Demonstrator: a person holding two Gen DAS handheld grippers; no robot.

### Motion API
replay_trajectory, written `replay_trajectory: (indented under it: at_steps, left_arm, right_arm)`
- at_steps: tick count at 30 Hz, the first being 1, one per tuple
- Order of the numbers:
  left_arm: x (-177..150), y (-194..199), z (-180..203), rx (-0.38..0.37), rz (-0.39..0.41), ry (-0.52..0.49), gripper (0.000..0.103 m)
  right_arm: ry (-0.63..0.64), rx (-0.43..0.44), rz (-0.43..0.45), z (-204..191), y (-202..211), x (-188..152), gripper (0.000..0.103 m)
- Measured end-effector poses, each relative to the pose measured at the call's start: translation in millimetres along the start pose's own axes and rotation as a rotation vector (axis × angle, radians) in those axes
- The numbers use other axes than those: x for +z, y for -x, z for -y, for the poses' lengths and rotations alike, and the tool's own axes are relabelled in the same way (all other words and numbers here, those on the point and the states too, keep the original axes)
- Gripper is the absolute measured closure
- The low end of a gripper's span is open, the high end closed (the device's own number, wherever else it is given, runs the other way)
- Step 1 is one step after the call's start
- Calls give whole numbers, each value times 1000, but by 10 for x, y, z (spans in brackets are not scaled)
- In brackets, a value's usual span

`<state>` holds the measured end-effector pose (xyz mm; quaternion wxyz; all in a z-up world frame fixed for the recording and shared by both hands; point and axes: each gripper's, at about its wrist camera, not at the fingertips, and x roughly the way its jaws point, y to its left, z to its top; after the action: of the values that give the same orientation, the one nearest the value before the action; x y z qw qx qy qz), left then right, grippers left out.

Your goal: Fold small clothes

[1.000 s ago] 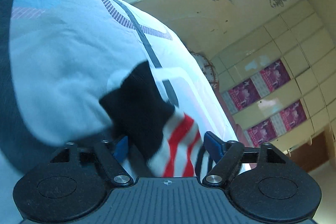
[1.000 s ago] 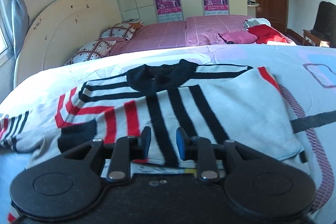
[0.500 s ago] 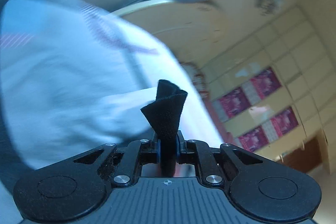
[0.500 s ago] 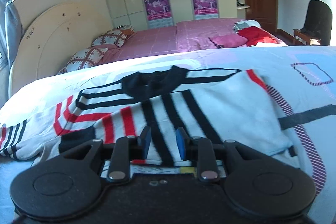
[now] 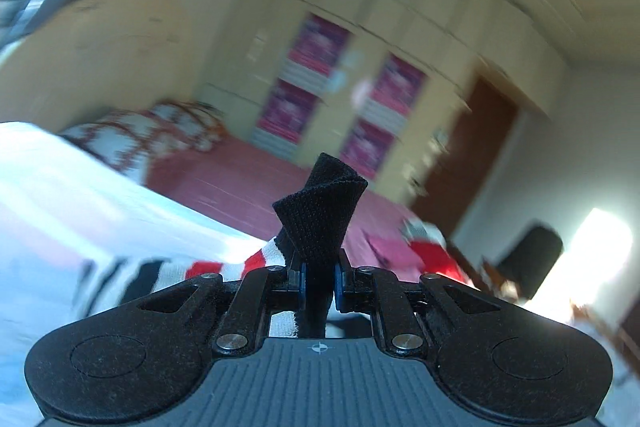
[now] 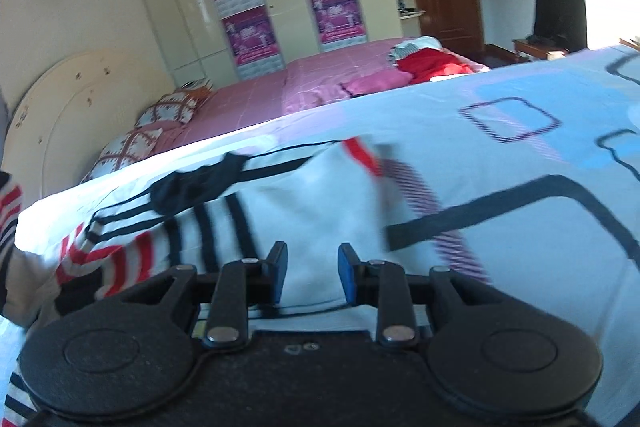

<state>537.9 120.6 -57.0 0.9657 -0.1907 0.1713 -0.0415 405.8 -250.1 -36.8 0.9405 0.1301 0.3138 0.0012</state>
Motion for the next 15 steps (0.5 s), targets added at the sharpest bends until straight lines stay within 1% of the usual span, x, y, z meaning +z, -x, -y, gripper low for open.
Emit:
replay_trajectory:
  at_steps: [3,5,7,10,11,13,14,15]
  left_arm:
    - [-106,-331,516,-35,-53,-92,91]
    - [-268,-447,804,-56,-94,-142,91]
    - [-451,-516,1073,-61,-144,-194,91]
    - [-796,-579,1365,-76,-236,-248,91]
    - [-915,-606,1464,-76,-270,-280,91]
    - [-1183,-663,1647,-58,-364,-346,90]
    - [-1298,-735,1704,-43,-420,-383,89]
    - [-1355,-685,1799,-31,-375,-435,72]
  right_arm:
    - [-49,-13,5,273,36,42,74]
    - [-71,-23,15,439,75,63,74]
    - [-88,-35,23,588,98,89,74]
    - [-113,-47,21,800,113,80,74]
    - [-119,-51,19,844,109,75,74]
    - [-130,-56,7,908,98,49,73]
    - [-136,-52,-3,928,87,39,72]
    - [-142,-41,-14,939,70,35,70]
